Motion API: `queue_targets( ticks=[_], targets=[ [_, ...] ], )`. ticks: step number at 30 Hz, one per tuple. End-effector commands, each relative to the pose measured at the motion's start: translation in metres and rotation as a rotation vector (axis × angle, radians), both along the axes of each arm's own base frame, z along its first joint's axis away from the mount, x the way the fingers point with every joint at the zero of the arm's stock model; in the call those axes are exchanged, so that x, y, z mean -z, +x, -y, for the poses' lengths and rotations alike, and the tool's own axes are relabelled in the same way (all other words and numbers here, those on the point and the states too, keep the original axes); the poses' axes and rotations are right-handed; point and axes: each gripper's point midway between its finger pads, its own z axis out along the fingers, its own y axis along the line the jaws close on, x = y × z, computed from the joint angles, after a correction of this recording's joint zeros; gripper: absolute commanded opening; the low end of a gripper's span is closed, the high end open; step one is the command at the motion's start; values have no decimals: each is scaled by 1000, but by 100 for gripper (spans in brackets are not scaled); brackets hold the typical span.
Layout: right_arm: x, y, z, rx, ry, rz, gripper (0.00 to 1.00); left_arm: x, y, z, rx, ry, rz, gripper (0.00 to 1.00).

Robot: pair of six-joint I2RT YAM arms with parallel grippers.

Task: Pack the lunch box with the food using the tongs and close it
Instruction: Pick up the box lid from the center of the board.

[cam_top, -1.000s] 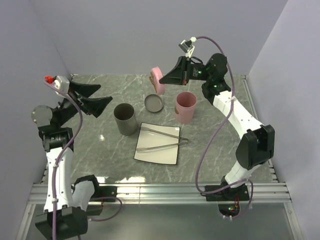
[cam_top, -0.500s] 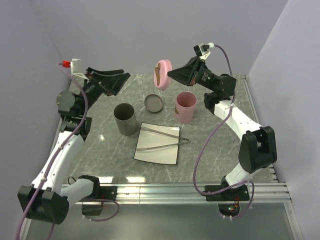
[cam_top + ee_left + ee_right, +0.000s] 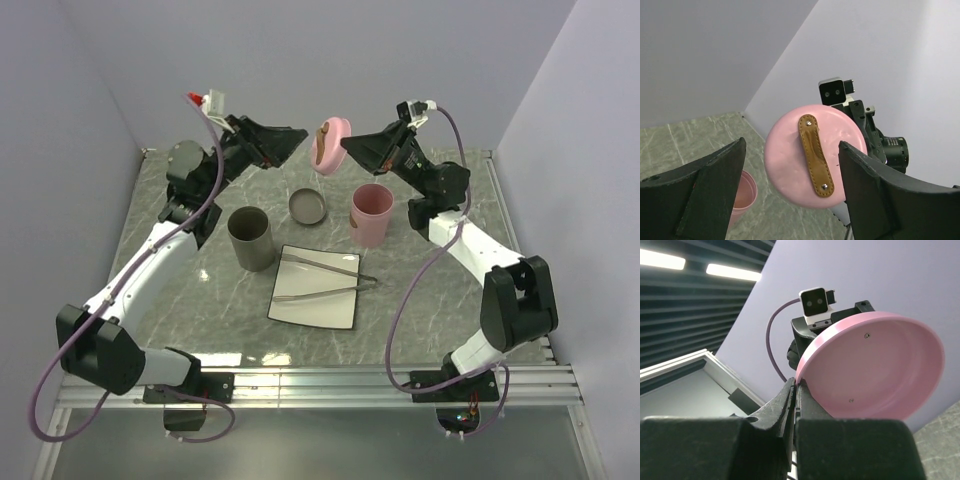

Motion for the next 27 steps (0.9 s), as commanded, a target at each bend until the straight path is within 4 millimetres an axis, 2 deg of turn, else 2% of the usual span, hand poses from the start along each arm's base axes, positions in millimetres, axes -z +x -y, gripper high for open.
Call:
queue_targets(
  ticks=[1,6,14,18,27],
  targets=[
    [-29,-25,7,16,68,84,0,-21,-4,15,-12,42,77,80],
    [-27,-27,4,9,81,66,0,-18,-6,32,24,41,53,78],
    [-28,-27,4,6,95,55,0,-9,-15,49,71,62,48,61],
    [-26,-23,6,7,120,26,0,-3,-13,53,74,67,32,55],
    [-27,-22,11,-5,165,-8,0,-9,-5,61,96,43,28,33]
  ],
)
